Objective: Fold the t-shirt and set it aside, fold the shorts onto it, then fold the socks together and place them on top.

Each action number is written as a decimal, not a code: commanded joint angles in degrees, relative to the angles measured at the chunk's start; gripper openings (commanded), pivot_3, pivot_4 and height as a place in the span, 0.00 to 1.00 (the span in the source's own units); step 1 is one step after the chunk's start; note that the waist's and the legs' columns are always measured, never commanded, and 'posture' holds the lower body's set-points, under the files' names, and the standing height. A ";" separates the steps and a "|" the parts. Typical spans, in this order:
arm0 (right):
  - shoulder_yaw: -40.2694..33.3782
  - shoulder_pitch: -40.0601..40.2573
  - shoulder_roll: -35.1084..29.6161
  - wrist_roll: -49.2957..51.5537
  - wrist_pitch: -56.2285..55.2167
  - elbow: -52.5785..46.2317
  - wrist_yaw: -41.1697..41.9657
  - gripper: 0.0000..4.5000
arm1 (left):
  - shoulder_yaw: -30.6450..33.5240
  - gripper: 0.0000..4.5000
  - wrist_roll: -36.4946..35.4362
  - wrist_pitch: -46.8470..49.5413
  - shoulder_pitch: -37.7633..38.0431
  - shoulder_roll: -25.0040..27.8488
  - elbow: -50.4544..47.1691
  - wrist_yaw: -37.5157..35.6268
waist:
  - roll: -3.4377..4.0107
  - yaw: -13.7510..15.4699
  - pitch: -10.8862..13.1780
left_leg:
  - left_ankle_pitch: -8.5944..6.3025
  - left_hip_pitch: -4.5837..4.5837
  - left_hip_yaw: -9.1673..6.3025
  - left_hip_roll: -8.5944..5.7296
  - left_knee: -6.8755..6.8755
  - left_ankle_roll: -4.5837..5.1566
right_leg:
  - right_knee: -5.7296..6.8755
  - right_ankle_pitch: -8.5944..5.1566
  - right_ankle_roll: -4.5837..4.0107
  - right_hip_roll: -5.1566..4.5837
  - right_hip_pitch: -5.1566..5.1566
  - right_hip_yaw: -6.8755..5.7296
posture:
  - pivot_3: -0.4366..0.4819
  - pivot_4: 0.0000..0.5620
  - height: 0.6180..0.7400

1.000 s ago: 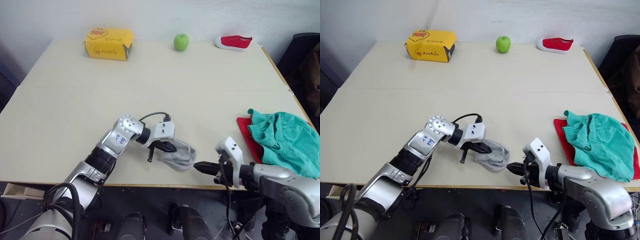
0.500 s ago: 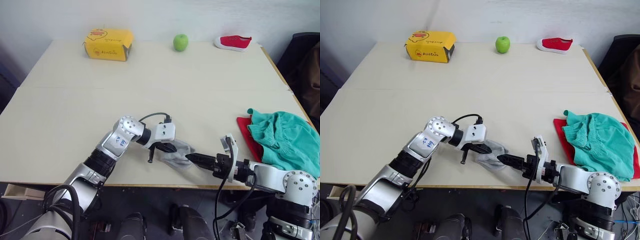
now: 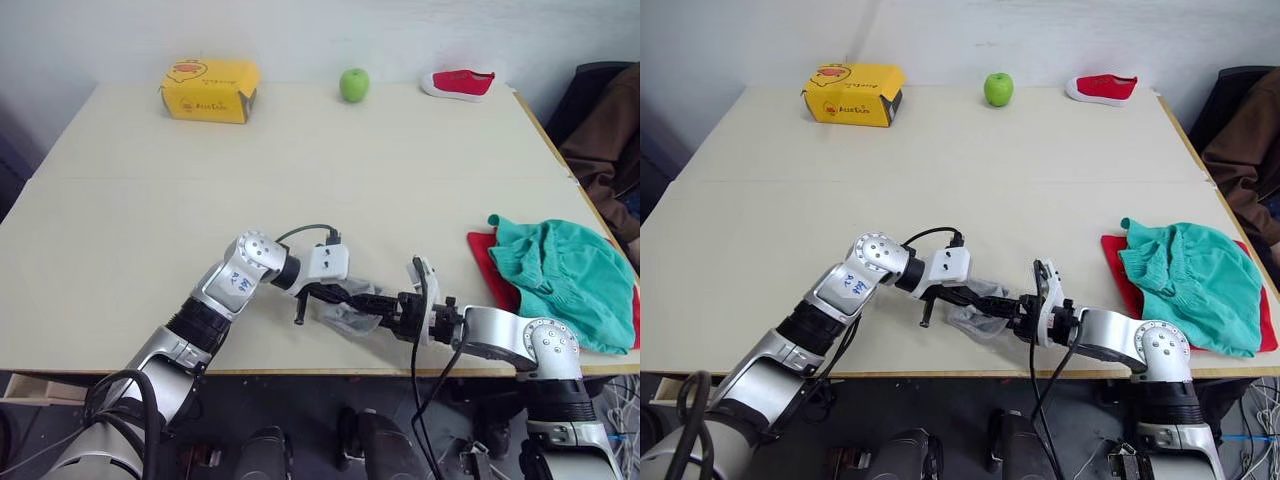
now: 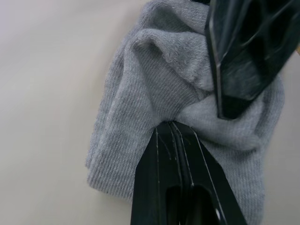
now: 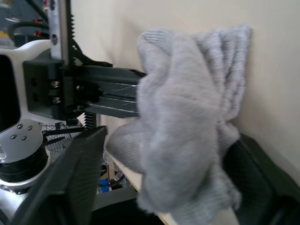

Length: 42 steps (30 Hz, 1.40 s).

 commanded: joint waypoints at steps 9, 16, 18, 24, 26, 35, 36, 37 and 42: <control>0.39 2.95 -2.33 -1.54 -2.33 -4.41 3.50 0.06 | 3.62 0.00 -2.40 4.00 3.92 1.06 -4.14 1.16 | -0.01 -0.32 0.00 | -0.05 0.00 -0.03 0.02 -0.03 0.07 | -0.06 0.00 0.01 0.00 -0.01 0.00 | 0.48 0.27 1.00; -5.78 6.11 -9.87 -1.97 -2.97 -15.27 17.98 0.06 | 18.32 0.26 -23.24 19.30 4.85 5.34 -14.36 -6.74 | 0.06 -0.31 0.06 | -0.04 -0.29 -0.07 0.03 -0.03 -0.01 | -0.23 0.01 0.06 0.06 -0.28 -0.08 | 0.48 0.27 1.00; -9.22 8.28 -12.76 1.86 -4.53 -18.66 18.79 0.06 | 22.98 0.39 -30.55 26.44 4.15 7.92 -16.88 -8.74 | 0.08 -0.30 0.08 | -0.04 -0.29 -0.06 0.04 -0.03 -0.02 | -0.23 0.01 0.07 0.05 -0.29 -0.08 | 0.48 0.27 1.00; -28.46 16.48 -18.56 5.20 -13.51 -23.02 18.06 0.06 | 27.62 0.82 -40.18 33.76 4.09 14.69 -22.10 -10.96 | 0.08 0.16 0.11 | -0.07 -0.17 -0.05 0.00 -0.03 -0.06 | -0.32 0.01 0.14 0.09 -0.13 -0.05 | 0.48 0.27 1.00; -35.83 19.19 -19.57 5.20 -16.02 -20.01 15.70 0.06 | 28.40 0.95 -38.98 30.81 4.37 13.05 -22.26 -7.13 | 0.09 0.99 0.12 | -0.07 -0.17 -0.04 -0.03 -0.03 -0.05 | -0.33 0.02 0.21 0.10 -0.13 0.02 | 0.48 0.27 1.00; -45.79 21.96 -21.42 0.90 -23.32 -0.33 9.93 0.06 | 30.17 1.00 -41.51 28.29 5.22 9.93 -21.86 -1.02 | 0.07 0.86 0.16 | -0.07 -0.21 0.07 -0.03 -0.06 -0.04 | -0.38 0.06 0.27 0.18 -0.12 0.14 | 0.48 0.27 1.00; -45.81 21.58 -21.03 -0.23 -23.92 1.49 10.03 0.06 | 29.98 1.00 -41.44 28.14 5.46 10.13 -22.08 -0.82 | 0.08 0.81 0.16 | -0.07 -0.22 0.17 -0.02 -0.10 -0.06 | -0.36 0.05 0.27 0.19 -0.12 0.20 | 0.48 0.27 1.00; -45.78 21.01 -20.41 -0.87 -24.52 4.03 9.64 0.06 | 29.95 1.00 -41.39 27.99 5.74 10.33 -22.30 -0.52 | 0.10 0.77 0.17 | -0.05 -0.23 0.29 -0.02 -0.16 -0.08 | -0.31 0.05 0.27 0.19 -0.12 0.30 | 0.48 0.27 1.00; -42.55 17.77 -18.97 -7.81 -23.40 12.74 13.79 0.06 | 30.57 1.00 -42.92 29.08 5.53 10.79 -22.38 0.49 | 0.13 0.73 0.19 | -0.01 -0.08 0.45 0.00 -0.20 -0.15 | -0.24 0.03 0.31 0.30 -0.13 0.58 | 0.48 0.27 1.00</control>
